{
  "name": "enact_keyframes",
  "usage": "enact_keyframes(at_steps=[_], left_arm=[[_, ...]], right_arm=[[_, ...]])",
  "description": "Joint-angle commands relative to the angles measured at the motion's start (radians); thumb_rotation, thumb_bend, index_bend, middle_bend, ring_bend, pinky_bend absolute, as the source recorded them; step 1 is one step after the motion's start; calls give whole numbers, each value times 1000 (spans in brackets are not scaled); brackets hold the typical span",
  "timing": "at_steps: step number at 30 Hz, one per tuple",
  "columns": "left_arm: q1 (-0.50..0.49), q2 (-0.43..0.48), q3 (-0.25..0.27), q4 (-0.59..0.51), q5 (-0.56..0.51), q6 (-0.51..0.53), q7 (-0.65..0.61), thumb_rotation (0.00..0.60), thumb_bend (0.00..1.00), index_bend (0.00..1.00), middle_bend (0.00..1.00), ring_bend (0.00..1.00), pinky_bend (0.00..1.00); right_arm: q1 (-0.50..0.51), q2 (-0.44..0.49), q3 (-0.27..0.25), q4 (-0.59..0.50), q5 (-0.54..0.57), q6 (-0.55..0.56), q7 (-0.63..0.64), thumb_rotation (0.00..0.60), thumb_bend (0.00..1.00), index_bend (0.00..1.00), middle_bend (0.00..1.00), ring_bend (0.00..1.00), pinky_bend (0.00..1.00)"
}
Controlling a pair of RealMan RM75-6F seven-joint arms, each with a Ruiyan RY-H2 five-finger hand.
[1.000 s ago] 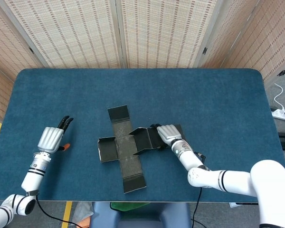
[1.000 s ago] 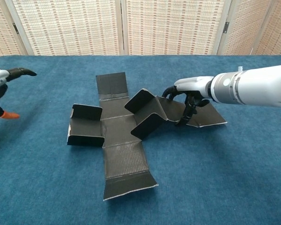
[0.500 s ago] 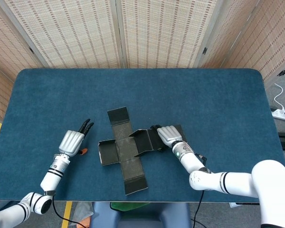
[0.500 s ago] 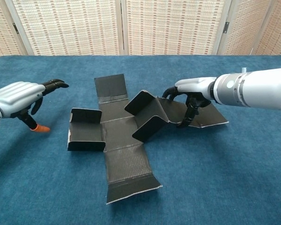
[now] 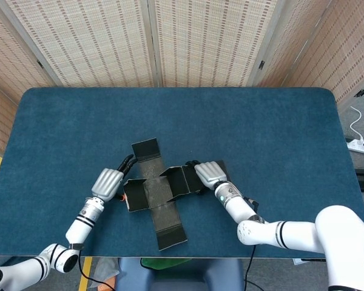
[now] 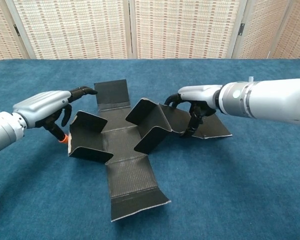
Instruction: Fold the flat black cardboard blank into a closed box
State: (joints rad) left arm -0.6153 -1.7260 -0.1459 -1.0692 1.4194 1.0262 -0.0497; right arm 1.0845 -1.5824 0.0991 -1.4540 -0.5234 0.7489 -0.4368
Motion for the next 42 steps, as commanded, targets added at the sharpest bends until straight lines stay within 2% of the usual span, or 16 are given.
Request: enact_keyframes(at_steps=[1, 10, 20, 30, 37, 42], left_arm=[[-12, 29, -2, -62, 14, -11, -135, 600, 163, 0, 15, 660, 805], [-28, 61, 13, -107, 55, -5, -313, 600, 163, 0, 0, 620, 806], [-78, 97, 31, -111, 50, -112, -460, 600, 164, 0, 0, 598, 820], [-135, 144, 77, -126, 93, -220, -715, 600, 162, 0, 0, 590, 820], [-173, 146, 106, -114, 113, -282, -912, 600, 162, 3, 0, 590, 820], [-197, 146, 137, -98, 144, -305, -1056, 600, 162, 77, 31, 590, 822]], right_arm=[[5, 7, 5, -15, -31, 13, -9, 600, 289, 368, 287, 710, 959], [47, 42, -28, -59, -144, 64, -133, 600, 289, 368, 296, 720, 964], [92, 77, -84, -67, -315, 88, -290, 600, 296, 368, 297, 730, 973], [101, 99, -120, -23, -539, 50, -284, 600, 300, 387, 301, 735, 989], [92, 88, -137, 29, -713, 49, -229, 600, 302, 387, 297, 735, 989], [89, 75, -135, 65, -810, 58, -187, 600, 313, 387, 273, 735, 993]])
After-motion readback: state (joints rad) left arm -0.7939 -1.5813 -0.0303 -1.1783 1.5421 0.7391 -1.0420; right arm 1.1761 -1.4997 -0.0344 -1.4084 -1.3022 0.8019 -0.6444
